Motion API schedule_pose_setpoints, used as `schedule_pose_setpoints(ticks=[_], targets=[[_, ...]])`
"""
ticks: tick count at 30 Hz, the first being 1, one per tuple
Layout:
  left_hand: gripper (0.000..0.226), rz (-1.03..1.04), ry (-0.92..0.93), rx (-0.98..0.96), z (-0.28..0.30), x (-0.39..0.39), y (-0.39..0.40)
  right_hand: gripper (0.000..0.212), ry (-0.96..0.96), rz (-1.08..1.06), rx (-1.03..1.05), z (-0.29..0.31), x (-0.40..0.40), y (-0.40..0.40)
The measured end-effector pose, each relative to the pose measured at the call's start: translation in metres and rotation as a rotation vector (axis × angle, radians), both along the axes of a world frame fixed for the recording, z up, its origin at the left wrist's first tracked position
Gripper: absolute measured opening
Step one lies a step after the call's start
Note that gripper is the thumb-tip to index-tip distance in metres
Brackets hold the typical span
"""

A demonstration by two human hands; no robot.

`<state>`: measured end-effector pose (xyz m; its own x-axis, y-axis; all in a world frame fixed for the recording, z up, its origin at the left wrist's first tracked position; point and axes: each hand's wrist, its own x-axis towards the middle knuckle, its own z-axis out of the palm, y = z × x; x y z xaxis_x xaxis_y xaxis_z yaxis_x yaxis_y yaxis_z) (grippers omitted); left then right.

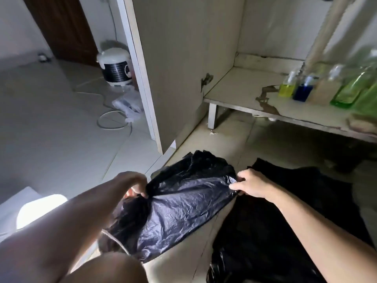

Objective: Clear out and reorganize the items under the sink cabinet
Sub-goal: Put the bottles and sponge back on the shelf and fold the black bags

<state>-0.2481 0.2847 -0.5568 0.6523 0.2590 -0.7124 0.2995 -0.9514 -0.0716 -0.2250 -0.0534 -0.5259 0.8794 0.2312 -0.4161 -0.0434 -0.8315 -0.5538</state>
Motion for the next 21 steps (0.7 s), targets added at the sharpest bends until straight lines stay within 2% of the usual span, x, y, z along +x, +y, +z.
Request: schedule_pose_setpoints(ticks=[3,7,8,11,15,18,21], targets=[[0.04,-0.131,-0.126,-0.067,0.055,0.021,-0.056,0.022,-0.038,-0.037,0.006,0.054,0.008,-0.059],[0.034,-0.208,-0.325,-0.202,0.129,0.041,-0.134,0.039,-0.254,-0.173,-0.092,0.114,0.002,-0.145],[0.037,-0.242,-0.352,-0.205,0.146,0.045,-0.154,0.038,-0.296,-0.209,-0.095,0.123,-0.001,-0.169],[0.044,-0.398,-0.457,-0.17,0.183,0.053,-0.21,0.014,-0.401,-0.319,-0.086,0.142,-0.029,-0.221],[0.035,-0.54,-0.587,-0.164,0.193,0.053,-0.271,0.036,-0.455,-0.445,-0.325,0.14,-0.06,-0.262],[0.032,-0.586,-0.695,-0.169,0.18,0.049,-0.29,0.036,-0.435,-0.488,-0.389,0.143,-0.068,-0.275],[0.031,-0.53,-0.793,-0.228,0.174,0.048,-0.289,0.032,-0.385,-0.466,-0.519,0.149,-0.079,-0.274]])
